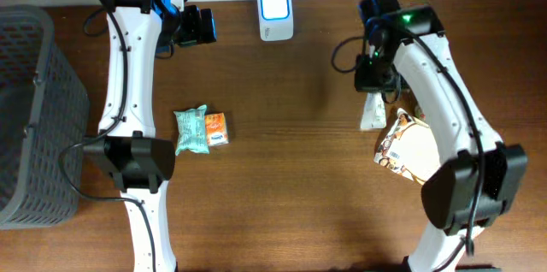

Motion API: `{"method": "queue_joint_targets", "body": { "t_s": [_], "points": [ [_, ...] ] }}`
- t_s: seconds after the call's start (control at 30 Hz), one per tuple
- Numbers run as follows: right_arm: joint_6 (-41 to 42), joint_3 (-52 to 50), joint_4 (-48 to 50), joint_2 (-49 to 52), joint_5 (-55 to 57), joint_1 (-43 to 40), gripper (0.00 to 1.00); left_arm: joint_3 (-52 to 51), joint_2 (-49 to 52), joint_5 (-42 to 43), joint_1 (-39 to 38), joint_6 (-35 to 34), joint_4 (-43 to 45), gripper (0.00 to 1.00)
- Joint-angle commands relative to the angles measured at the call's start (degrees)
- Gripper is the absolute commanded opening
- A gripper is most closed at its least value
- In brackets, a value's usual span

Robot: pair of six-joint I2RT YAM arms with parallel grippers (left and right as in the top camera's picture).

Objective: Scan the item barcode
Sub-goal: 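Carry the tube right and set it down near the jar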

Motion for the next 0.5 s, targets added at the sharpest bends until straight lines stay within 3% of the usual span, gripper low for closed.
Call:
{"method": "queue_joint_targets", "body": {
  "t_s": [0.0, 0.23, 0.4, 0.47],
  "points": [
    [2.64, -8.37, 7.37, -0.07, -6.43, -5.33, 0.04, 0.55, -1.01, -0.46, -0.07, 0.5, 0.09, 0.99],
    [3.63, -22.93, 25.16, -0.07, -8.72, -13.64, 0.06, 0.55, -1.01, -0.48, -0.07, 0.5, 0.09, 0.99],
    [3.58, -24.3, 25.59, -0.09, -8.59, -14.67, 0.38, 0.55, -1.01, -0.46, -0.07, 0.5, 0.09, 0.99],
    [-0.11, -22.47, 23.65, -0.2, -12.26, -14.69, 0.45, 0.57, -1.01, -5.44, -0.04, 0.52, -1.01, 0.99]
  ]
}}
